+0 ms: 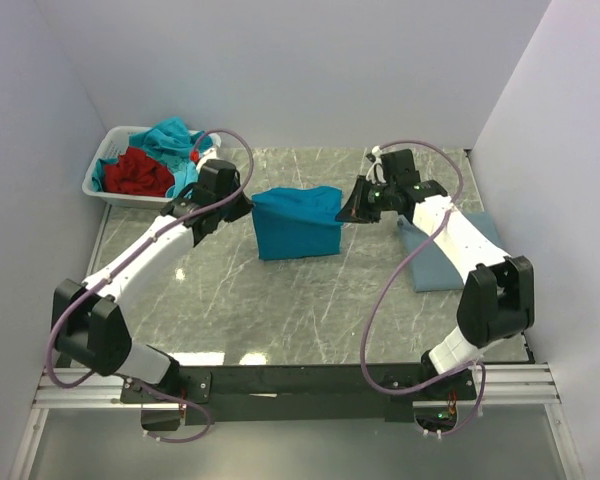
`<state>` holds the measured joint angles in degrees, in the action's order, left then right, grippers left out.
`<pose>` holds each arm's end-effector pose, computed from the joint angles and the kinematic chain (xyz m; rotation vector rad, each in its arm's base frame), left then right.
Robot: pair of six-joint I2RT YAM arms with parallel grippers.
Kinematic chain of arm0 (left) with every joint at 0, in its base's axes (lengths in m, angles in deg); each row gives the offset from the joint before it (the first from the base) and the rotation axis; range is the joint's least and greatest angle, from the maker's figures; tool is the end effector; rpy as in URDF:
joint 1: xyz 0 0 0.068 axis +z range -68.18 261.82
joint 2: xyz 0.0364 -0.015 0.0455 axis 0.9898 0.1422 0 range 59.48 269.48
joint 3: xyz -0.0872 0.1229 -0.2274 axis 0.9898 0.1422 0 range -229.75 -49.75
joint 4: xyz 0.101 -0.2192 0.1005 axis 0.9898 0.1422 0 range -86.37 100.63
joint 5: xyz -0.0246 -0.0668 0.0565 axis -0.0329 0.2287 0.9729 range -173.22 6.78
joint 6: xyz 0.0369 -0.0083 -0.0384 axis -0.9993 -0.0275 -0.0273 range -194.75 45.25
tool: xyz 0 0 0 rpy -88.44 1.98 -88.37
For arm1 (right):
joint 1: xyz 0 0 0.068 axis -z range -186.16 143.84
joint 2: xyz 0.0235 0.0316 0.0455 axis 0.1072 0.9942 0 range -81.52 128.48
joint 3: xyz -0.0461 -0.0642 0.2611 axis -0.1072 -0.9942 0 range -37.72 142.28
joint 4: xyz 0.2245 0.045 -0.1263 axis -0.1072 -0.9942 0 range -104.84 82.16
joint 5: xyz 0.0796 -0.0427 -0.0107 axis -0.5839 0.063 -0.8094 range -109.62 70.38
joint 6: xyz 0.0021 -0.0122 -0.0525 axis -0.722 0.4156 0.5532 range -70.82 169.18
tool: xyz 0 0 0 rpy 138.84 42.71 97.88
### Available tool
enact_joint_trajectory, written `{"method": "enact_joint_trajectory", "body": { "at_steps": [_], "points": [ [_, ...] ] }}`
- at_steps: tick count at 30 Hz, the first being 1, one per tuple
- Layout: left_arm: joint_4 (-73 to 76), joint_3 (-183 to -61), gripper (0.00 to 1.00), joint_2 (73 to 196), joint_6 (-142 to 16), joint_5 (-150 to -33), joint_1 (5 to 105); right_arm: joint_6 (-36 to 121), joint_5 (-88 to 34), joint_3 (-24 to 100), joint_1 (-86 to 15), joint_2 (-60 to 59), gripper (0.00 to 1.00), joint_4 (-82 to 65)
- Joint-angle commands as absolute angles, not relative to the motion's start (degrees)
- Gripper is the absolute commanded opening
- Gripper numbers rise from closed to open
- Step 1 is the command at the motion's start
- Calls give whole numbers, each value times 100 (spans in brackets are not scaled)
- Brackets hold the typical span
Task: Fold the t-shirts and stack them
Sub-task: Fold the tshirt
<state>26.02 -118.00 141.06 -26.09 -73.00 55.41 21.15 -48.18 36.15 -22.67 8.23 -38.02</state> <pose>0.2913 -0.1376 0.3129 -0.5313 2.1718 -0.5390 0.3249 0.1142 0.2923 -0.0044 2.4614 0.9510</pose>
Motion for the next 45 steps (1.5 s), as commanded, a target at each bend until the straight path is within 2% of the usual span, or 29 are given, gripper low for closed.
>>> {"method": "enact_joint_trajectory", "body": {
  "at_steps": [1,30,33,36,38,39,40,42,43,45],
  "points": [
    [2429,-12287,1,14323,-2904,-7284,5721,2220,-5029,4085,-2075,1023,0,-3905],
    [1972,-14598,1,17452,-3687,-8040,6556,1763,-5302,6545,-1538,4160,0,-3518],
    [1919,-14871,1,17786,-3722,-8216,6644,1675,-5328,6784,-1495,4503,1,-3352],
    [1840,-15143,1,18120,-3775,-8383,6715,1622,-5320,7003,-1486,4793,8,-3019],
    [1770,-15362,11,18391,-3827,-8506,6758,1648,-5267,7475,-1459,5083,26,-3051],
    [1830,-15511,16,18497,-3845,-8541,6767,1701,-5206,7670,-1459,5180,40,-3156],
    [1892,-15652,36,18603,-3863,-8576,6811,1797,-5127,7855,-1451,5329,54,-3227],
    [2068,-16013,52,18779,-3872,-8664,6838,1885,-5030,8260,-1442,5409,61,-3333],
    [2068,-16066,70,18780,-3889,-8699,6855,1929,-4934,8356,-1442,5400,68,-3377],
    [1894,-15997,95,18596,-3924,-8796,6855,2017,-4933,8340,-1459,5278,73,-3334]
  ]
}}
